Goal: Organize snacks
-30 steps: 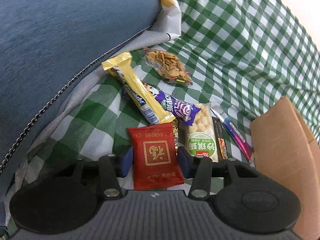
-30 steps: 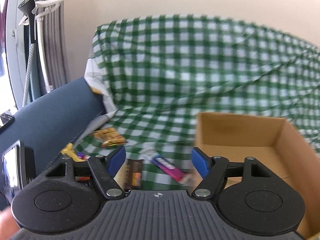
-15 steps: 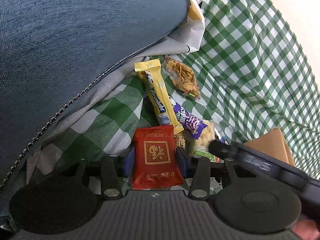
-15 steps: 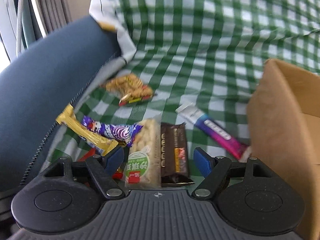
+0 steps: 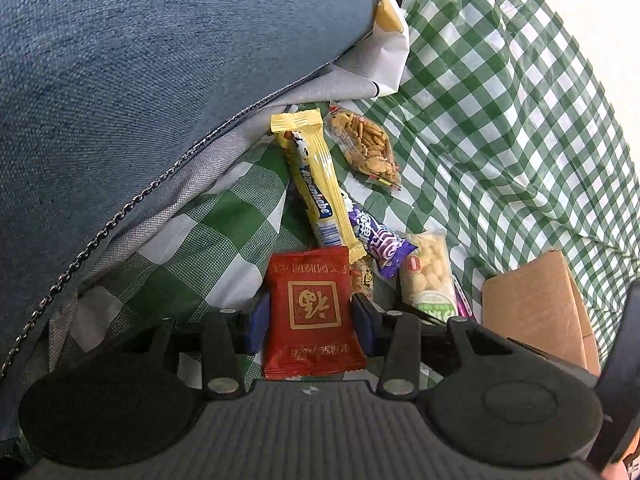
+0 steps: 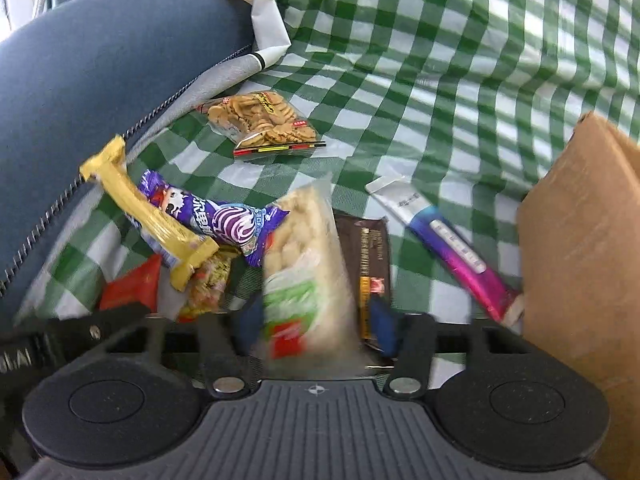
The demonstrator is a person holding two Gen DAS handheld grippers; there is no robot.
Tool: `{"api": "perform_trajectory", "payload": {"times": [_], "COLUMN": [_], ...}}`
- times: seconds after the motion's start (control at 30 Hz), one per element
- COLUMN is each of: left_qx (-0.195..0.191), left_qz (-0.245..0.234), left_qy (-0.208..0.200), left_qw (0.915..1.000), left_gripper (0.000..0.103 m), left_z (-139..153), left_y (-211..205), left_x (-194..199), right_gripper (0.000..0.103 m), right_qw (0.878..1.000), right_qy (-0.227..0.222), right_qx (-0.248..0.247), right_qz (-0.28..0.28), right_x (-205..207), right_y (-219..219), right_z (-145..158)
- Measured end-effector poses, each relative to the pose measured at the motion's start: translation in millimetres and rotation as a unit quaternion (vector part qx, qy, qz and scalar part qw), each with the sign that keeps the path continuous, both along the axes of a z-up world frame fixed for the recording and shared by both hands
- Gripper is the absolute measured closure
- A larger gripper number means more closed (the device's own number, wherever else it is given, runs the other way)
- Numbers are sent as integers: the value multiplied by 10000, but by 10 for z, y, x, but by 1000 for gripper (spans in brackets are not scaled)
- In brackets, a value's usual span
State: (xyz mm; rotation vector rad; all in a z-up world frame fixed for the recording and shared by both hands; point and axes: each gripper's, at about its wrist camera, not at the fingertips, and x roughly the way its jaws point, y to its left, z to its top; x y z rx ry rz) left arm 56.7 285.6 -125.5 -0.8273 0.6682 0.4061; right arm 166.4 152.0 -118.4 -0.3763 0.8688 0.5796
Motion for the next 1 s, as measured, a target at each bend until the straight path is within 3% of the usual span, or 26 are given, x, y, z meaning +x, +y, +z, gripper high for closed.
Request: {"api": "perform_trajectory", "payload": {"times": [0.3, 0.77, 0.87, 1.0], "left_qx": [371, 1081, 1034, 843], "left_qz": [-430, -1060, -1098, -1031], "left_qy": [-37, 243, 285, 289], "left_qw": [9984, 9882, 9882, 9907], "left_gripper": [54, 54, 54, 54], "left_z": [19, 23, 29, 50], "left_y": [-156, -560, -601, -640], "left_x": [71, 107, 64, -63], "right_gripper": [61, 64, 64, 61], "right_qw": [9998, 9958, 9938, 9943], "right_qy": [-129, 519, 635, 468], "right_qx": [43, 759, 912, 962], "right_qz": [139, 23, -76, 0], "right_x": [-303, -1123, -1141, -1188], "right_y": [-317, -1230, -1341, -1375], "right_z": [173, 138, 101, 108]}}
